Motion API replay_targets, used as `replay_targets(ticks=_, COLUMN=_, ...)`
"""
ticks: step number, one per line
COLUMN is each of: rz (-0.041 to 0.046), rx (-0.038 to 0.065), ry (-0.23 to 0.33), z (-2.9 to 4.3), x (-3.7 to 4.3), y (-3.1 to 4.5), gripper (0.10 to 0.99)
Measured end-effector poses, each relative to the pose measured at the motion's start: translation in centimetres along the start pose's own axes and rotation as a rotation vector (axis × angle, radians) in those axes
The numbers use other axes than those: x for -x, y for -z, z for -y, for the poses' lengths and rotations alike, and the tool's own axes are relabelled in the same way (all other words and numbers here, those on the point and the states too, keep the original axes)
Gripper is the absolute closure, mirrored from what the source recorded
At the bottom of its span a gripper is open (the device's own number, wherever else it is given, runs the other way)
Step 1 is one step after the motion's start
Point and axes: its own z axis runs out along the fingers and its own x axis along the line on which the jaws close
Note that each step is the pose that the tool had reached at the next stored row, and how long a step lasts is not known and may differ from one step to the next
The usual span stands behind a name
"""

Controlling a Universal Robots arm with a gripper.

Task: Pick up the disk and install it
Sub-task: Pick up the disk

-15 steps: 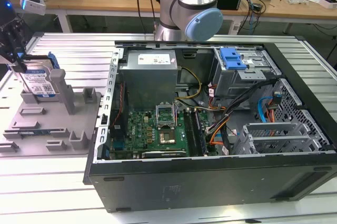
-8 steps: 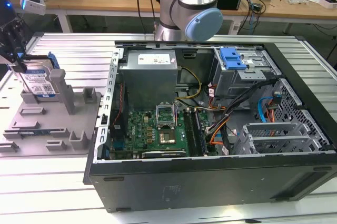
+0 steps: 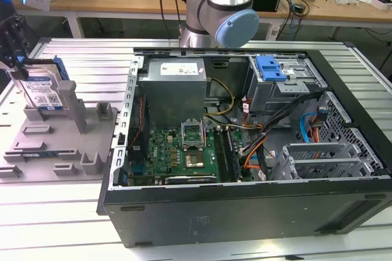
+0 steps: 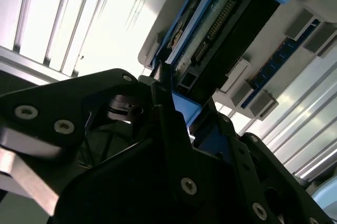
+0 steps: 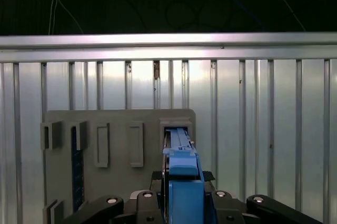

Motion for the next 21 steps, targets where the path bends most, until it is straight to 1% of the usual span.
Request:
replay_targets(ticks=2, rz=-0.0008, rx=0.000, ry=0.000, z=0.00, x=-0.02, y=0.79, gripper=0.722)
replay_targets(ticks=3, rz=-0.0012, rx=0.000, ry=0.000, z=0.00, x=-0.03, y=1.50, gripper=0.722)
replay_targets(ticks=5, rz=-0.0017, rx=0.000, ry=0.000, z=0.00, x=-0.05, y=2.24, gripper=0.722)
replay_targets(ticks=6, rz=-0.0017, rx=0.000, ry=0.000, z=0.00, x=-0.07, y=2.95, gripper=0.722)
replay_targets(ticks=8, rz=-0.0019, rx=0.000, ry=0.000, z=0.00, x=-0.09, y=3.91, gripper=0.722)
replay_targets(ticks=10, rz=-0.0019, rx=0.000, ry=0.000, z=0.00, x=-0.12, y=5.31, gripper=0.722)
replay_targets(ticks=16, rz=-0.0018, rx=0.000, ry=0.000, z=0.00, x=-0.18, y=8.14, gripper=0.722)
replay_targets(ticks=17, rz=-0.0018, rx=0.000, ry=0.000, z=0.00, x=-0.20, y=8.77, gripper=0.722)
replay_targets(ticks=18, rz=-0.0018, rx=0.000, ry=0.000, z=0.00, x=-0.21, y=9.23, gripper=0.722)
replay_targets(ticks=19, rz=-0.0018, rx=0.000, ry=0.000, z=0.00, x=-0.22, y=9.95, gripper=0.722)
replay_targets(ticks=21, rz=-0.0018, rx=0.000, ry=0.000, z=0.00, x=-0.26, y=11.63, gripper=0.722)
